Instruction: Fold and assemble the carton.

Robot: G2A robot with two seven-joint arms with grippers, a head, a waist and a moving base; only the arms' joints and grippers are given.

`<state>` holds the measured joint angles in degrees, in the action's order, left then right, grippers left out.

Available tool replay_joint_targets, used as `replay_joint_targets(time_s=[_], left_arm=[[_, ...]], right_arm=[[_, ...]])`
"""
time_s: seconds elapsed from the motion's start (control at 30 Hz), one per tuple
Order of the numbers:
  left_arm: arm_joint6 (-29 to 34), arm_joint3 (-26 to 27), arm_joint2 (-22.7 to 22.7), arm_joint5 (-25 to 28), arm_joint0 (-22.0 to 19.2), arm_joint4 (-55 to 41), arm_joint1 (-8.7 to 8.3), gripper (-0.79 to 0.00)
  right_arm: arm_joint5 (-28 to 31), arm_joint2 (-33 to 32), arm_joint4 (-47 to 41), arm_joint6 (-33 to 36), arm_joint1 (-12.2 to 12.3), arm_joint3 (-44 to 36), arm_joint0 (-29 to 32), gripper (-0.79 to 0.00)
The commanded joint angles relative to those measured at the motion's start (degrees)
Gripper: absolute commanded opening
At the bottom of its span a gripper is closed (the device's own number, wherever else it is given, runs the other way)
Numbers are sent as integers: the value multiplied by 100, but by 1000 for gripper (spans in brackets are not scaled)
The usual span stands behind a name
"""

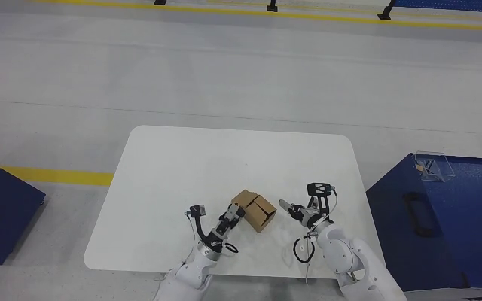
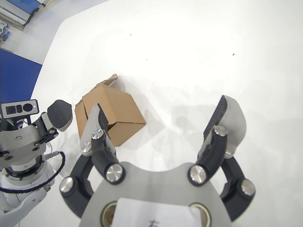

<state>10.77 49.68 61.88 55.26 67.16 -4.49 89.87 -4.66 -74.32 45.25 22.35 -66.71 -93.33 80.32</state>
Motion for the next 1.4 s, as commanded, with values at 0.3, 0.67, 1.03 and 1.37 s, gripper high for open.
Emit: replay_joint_targets(time_s=[0.3, 0.67, 1.03, 1.37], left_arm=[[-111, 3, 66, -494, -4, 83, -19, 0], [-806, 196, 116, -1657, 90, 546, -5, 0], [-634, -281, 25, -1602, -333, 27, 103, 0], [-606, -676, -93, -1375, -589, -114, 205, 0]], right_arm=[[-83, 38, 148, -220, -36, 73, 1, 0], [-100, -13, 741, 287, -1, 191, -27, 0], [595, -249, 1057, 1047, 110, -34, 307, 0], [-43, 497, 1049, 681, -99, 749, -437, 0]])
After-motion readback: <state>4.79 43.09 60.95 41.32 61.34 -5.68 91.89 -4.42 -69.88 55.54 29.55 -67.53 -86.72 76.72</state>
